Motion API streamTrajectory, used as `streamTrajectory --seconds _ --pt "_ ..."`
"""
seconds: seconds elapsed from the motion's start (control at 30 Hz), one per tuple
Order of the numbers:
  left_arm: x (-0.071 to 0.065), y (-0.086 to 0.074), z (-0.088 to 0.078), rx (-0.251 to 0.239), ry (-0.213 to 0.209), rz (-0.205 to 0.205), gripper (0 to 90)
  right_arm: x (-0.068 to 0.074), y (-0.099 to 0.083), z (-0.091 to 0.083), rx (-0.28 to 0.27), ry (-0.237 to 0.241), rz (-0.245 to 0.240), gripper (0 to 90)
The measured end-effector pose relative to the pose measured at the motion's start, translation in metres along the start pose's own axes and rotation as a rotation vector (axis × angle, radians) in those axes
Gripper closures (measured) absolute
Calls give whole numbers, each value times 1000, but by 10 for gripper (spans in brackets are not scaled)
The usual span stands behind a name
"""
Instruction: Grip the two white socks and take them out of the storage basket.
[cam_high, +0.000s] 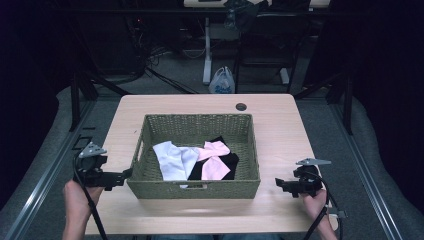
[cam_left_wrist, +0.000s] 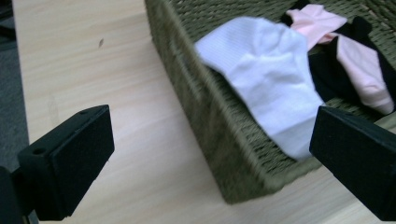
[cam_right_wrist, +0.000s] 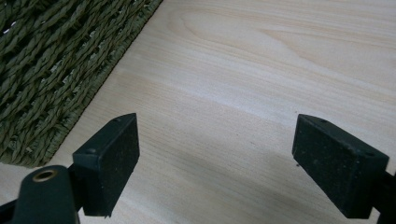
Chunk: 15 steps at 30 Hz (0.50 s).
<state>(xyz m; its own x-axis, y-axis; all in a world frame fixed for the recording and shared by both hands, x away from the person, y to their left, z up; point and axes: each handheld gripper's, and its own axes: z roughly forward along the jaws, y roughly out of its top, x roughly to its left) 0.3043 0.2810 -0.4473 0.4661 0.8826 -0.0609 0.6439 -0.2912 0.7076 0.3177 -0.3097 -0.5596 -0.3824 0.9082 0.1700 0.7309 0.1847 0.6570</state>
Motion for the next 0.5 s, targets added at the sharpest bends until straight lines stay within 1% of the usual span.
streamTrajectory --seconds 0.03,0.07,0.1,0.13,0.3,0.37,0.47,0.5 --pt "0 0 0 0 0 0 3 0 0 0 0 0 0 146" --pt "-4 11 3 -7 -21 21 3 -1 0 0 3 -3 -3 146" --pt "-4 11 3 -7 -21 21 5 0 0 0 5 -3 -2 146" --pt "-8 21 7 -4 -47 46 7 -1 0 0 3 1 -2 146" --pt "-19 44 22 32 -70 102 8 0 0 0 10 0 -4 146" --pt "-22 53 28 42 -88 114 10 -1 0 0 14 0 -6 146" --pt "-29 65 37 60 -103 136 20 -1 0 0 14 -1 -6 146" --pt "-29 65 37 60 -103 136 23 -1 0 0 14 -1 -6 146"
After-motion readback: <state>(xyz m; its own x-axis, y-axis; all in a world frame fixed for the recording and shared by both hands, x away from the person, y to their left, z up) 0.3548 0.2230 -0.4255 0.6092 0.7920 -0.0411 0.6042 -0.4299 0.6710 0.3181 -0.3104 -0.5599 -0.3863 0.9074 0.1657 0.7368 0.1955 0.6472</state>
